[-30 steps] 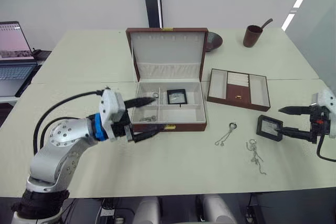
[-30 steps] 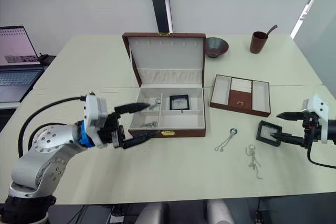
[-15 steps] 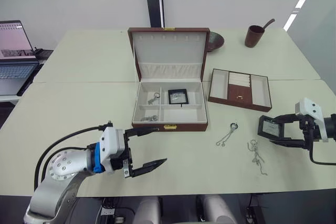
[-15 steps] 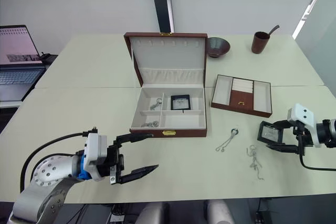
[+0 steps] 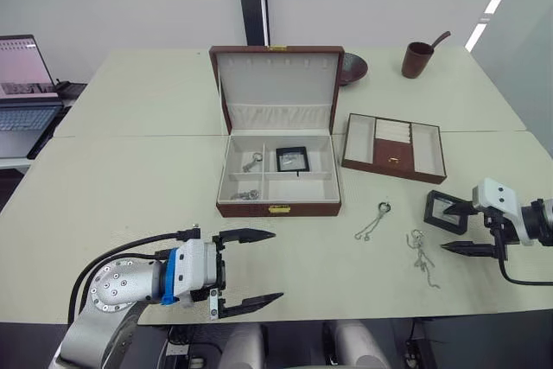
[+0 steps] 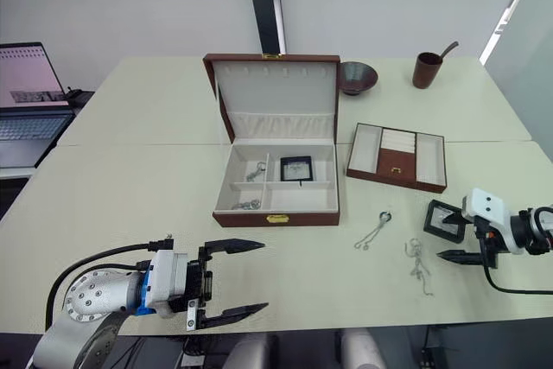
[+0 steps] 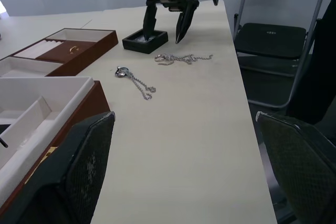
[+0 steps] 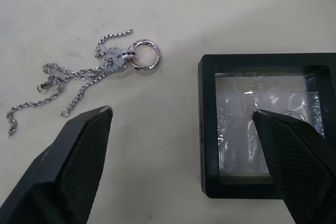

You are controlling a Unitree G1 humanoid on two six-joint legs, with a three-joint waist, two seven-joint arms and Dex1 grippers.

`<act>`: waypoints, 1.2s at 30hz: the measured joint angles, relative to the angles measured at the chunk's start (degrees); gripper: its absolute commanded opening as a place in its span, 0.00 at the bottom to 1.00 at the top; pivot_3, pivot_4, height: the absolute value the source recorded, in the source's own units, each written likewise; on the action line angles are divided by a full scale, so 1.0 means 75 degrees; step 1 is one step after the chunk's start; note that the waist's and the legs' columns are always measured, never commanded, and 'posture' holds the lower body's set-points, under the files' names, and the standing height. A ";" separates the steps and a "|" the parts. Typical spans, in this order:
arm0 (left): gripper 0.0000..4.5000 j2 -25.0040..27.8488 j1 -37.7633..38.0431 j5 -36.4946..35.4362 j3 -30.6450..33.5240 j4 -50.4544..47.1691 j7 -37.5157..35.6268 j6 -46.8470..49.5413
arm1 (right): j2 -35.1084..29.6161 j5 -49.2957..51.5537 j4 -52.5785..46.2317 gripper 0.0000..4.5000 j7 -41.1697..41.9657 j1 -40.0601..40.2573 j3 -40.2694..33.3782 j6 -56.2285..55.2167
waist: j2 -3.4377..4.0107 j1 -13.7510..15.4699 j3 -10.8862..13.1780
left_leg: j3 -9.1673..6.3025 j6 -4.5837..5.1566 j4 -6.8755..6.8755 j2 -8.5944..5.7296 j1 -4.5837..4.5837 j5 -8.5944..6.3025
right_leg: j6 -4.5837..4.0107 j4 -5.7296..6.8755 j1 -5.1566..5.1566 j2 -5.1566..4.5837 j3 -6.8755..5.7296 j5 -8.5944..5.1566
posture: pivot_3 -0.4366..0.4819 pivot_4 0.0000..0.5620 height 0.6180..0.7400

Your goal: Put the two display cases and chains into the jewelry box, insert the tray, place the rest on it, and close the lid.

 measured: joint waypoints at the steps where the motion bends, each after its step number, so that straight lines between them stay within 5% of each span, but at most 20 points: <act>1: 1.00 0.0000 -0.0010 0.0001 -0.0001 0.0038 0.0000 0.0000 | 0.0005 -0.0021 0.0023 0.86 -0.0056 0.0009 0.0000 -0.0049 | 0.0000 -0.0002 0.0000 | 0.0001 0.0000 0.0000 0.0000 0.0000 0.0000 | 0.0000 0.0000 0.0000 0.0001 0.0001 0.0000 | 0.48 0.27 1.00; 6: 1.00 -0.0006 -0.0201 -0.0006 -0.0008 0.0066 0.0029 0.0005 | 0.0135 -0.0024 0.0093 0.48 -0.0303 -0.0001 -0.0006 -0.0152 | 0.0000 0.0000 0.0000 | -0.0001 0.0000 0.0000 0.0000 -0.0001 0.0000 | 0.0000 0.0000 0.0000 0.0000 0.0001 0.0000 | 0.48 0.27 1.00; 15: 1.00 -0.0071 -0.0297 -0.0045 -0.0070 0.0167 0.0082 0.0028 | 0.0178 0.0012 0.0062 0.01 -0.0423 -0.0002 -0.0044 -0.0199 | 0.0000 -0.0002 0.0000 | 0.0001 0.0000 0.0000 0.0002 -0.0001 0.0000 | 0.0000 0.0000 0.0000 0.0000 0.0002 0.0000 | 0.48 0.27 1.00; 28: 1.00 -0.0340 -0.0477 -0.0129 -0.0070 0.0289 0.0409 0.0078 | -0.0059 0.0660 -0.0779 0.01 -0.0110 -0.0262 -0.0374 0.0503 | 0.0003 -0.0006 0.0000 | -0.0001 0.0000 0.0000 0.0004 0.0000 0.0000 | 0.0000 0.0001 0.0000 0.0000 0.0003 0.0000 | 0.48 0.27 1.00; 36: 1.00 -0.0524 0.0140 -0.0125 0.0290 0.0161 0.1201 0.0155 | -0.0187 0.1722 -0.2261 0.01 0.0813 -0.2569 0.0133 0.2599 | 0.0015 -0.0003 0.0009 | -0.0014 0.0000 -0.0001 0.0013 -0.0004 0.0000 | -0.0002 0.0001 -0.0006 0.0005 -0.0010 -0.0001 | 0.48 0.27 1.00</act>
